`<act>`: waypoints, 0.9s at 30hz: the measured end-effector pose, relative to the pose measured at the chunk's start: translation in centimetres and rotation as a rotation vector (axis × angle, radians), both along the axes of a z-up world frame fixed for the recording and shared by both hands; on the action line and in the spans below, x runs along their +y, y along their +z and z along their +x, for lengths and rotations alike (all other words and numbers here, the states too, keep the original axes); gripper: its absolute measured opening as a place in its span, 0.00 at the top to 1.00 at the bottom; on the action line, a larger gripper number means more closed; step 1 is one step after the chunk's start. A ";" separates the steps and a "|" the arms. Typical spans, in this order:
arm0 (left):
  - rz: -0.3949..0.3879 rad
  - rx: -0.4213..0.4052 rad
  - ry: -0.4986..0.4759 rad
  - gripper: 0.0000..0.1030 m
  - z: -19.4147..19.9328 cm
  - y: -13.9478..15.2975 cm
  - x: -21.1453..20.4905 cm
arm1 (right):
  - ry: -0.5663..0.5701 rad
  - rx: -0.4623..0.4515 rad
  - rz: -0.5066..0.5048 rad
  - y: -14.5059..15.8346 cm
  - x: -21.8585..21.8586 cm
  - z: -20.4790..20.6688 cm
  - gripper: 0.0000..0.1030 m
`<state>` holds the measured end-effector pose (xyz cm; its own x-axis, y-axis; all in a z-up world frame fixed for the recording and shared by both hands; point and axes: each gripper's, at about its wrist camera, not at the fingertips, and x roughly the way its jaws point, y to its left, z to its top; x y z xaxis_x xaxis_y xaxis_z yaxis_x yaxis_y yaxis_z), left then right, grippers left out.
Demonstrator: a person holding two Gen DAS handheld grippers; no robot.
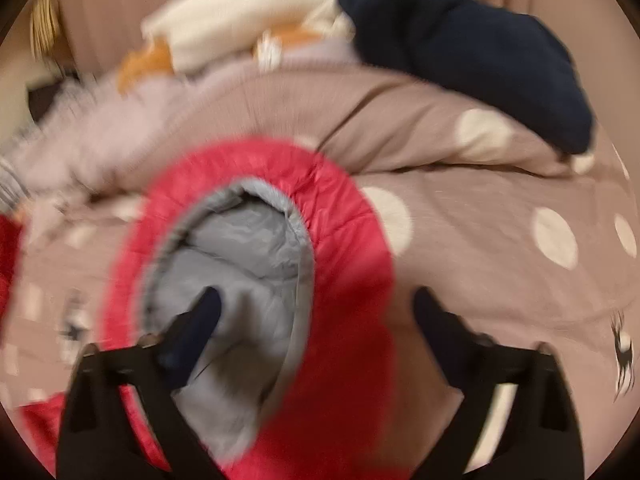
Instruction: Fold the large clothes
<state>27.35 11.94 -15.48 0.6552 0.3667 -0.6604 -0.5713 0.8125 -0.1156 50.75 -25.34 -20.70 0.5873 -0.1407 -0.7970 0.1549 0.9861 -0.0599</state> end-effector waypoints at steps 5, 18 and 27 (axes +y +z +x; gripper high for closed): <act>-0.035 0.053 0.062 0.70 0.2 -2.0 -0.4 | -0.020 -0.147 0.075 3.1 0.2 -2.6 0.90; -0.137 -0.051 -0.284 0.52 -5.6 1.2 -8.2 | 0.242 -0.327 0.177 7.0 0.1 -36.2 0.76; -0.462 -0.068 -0.580 0.33 -5.4 0.3 -10.3 | 0.022 -0.343 0.584 5.1 -2.6 -35.8 0.24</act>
